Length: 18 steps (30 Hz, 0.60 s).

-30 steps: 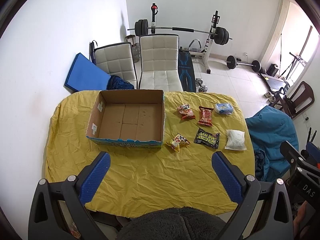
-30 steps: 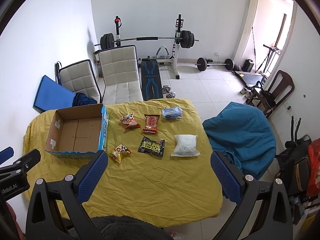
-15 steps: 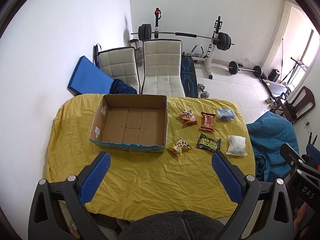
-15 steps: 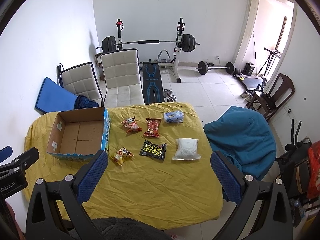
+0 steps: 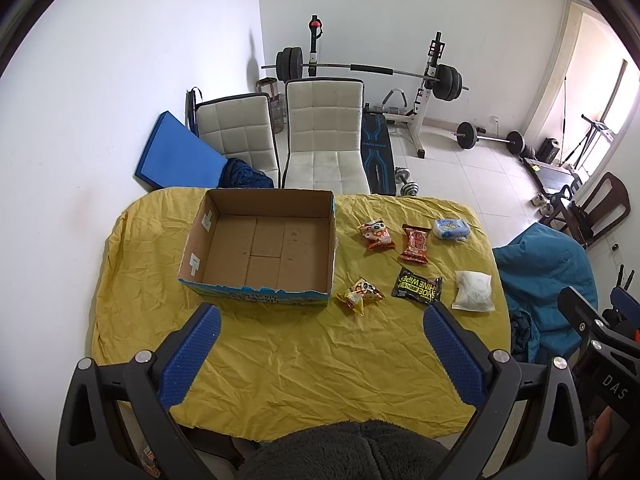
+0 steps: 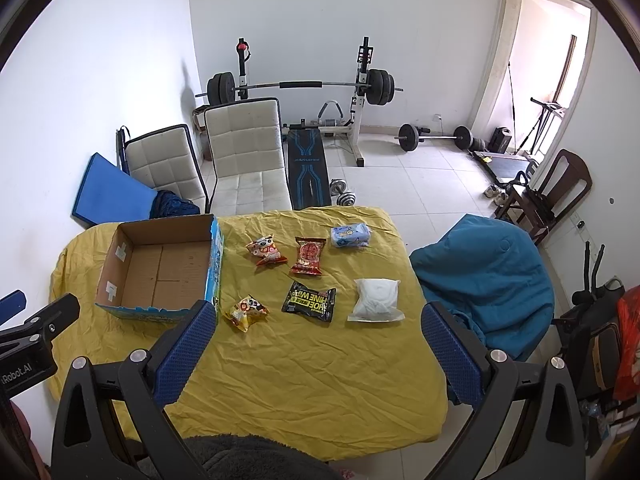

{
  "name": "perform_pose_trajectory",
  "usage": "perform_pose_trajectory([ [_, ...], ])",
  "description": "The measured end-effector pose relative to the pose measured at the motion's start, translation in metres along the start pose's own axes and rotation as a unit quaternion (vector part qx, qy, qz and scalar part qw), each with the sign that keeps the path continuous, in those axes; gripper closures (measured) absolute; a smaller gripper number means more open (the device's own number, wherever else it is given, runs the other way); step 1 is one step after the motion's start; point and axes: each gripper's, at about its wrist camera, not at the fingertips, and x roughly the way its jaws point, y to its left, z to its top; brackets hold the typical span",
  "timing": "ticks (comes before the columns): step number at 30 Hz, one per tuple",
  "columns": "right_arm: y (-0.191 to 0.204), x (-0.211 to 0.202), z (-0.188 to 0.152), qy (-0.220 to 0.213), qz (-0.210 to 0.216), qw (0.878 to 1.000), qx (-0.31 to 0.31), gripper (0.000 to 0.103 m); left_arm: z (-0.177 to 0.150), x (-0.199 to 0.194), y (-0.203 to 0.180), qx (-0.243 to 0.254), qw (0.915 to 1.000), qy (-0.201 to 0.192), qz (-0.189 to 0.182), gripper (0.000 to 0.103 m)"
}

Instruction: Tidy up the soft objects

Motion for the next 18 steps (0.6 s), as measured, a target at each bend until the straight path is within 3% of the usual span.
perform_pose_trajectory([
  [9,-0.001,0.009,-0.002,0.012,0.009,1.0,0.003,0.0,0.0,0.014,-0.005,0.0,0.9999,0.015,-0.007,0.0],
  [18,-0.045,0.068,-0.001,0.061,-0.027,0.997,0.036,0.0,0.016,0.083,-0.032,0.019,0.998,0.053,-0.031,0.0],
])
